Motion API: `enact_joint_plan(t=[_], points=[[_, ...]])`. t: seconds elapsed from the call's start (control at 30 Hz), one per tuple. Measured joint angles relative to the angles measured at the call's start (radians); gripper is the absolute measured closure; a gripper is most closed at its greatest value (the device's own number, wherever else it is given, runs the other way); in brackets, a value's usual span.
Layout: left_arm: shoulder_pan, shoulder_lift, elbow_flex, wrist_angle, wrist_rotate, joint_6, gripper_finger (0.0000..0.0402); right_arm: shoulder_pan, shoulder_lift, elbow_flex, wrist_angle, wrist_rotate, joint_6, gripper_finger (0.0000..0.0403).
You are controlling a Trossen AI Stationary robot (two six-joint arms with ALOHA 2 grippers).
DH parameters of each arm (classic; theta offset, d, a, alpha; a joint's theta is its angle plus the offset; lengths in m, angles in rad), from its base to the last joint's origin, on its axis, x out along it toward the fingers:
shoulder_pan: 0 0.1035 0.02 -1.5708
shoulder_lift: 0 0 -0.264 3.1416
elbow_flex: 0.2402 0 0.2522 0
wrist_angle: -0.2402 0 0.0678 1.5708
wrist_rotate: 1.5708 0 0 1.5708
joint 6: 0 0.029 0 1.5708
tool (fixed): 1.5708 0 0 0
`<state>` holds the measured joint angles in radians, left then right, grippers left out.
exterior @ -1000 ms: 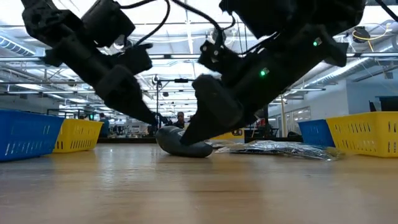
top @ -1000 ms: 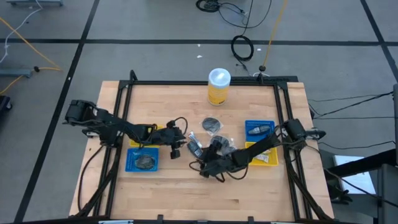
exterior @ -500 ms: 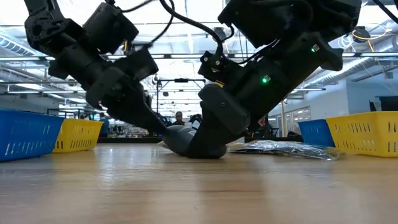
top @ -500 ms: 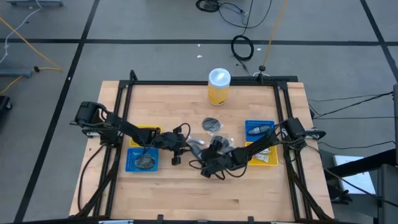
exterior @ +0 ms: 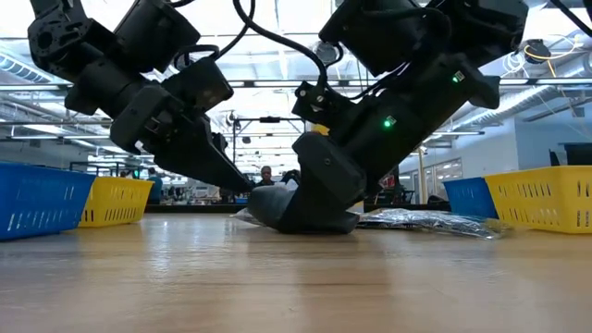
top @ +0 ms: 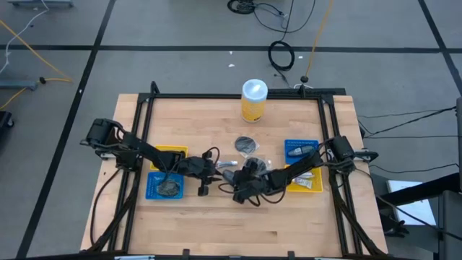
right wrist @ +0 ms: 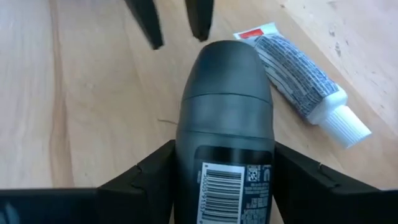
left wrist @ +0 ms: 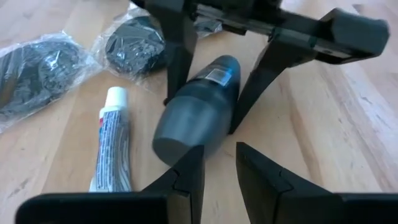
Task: Pick & Place Travel size toiletries
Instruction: Put the black deodorant into the right blue bin
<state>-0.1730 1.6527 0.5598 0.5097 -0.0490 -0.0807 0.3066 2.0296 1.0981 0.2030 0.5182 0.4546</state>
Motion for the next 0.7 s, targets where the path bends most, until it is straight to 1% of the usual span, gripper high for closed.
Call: enact_joint_plan(t=[0.1, 0.17, 0.3, 0.5, 0.6, 0.7], points=[[-0.003, -0.014, 0.000, -0.009, -0.002, 0.001, 0.0311, 0.015, -0.015, 0.000, -0.033, -0.005, -0.018, 0.0200], [-0.006, -0.023, 0.000, 0.004, -0.003, 0.009, 0.0311, 0.028, -0.031, 0.000, -0.058, -0.051, -0.025, 0.0200], [-0.010, -0.026, 0.000, 0.025, -0.006, 0.016, 0.0311, 0.059, -0.116, -0.001, -0.196, -0.104, -0.014, 0.0200], [-0.009, -0.026, 0.000, 0.019, -0.012, 0.016, 0.0311, 0.111, -0.336, -0.001, -0.596, -0.095, 0.081, 0.0195], [-0.009, -0.026, 0.000, 0.018, -0.012, 0.016, 0.0311, 0.120, -0.456, 0.000, -0.836, -0.075, 0.157, 0.0195], [-0.009, -0.026, 0.000, 0.018, -0.012, 0.016, 0.0311, 0.104, -0.561, 0.000, -1.102, -0.074, 0.241, 0.0195]])
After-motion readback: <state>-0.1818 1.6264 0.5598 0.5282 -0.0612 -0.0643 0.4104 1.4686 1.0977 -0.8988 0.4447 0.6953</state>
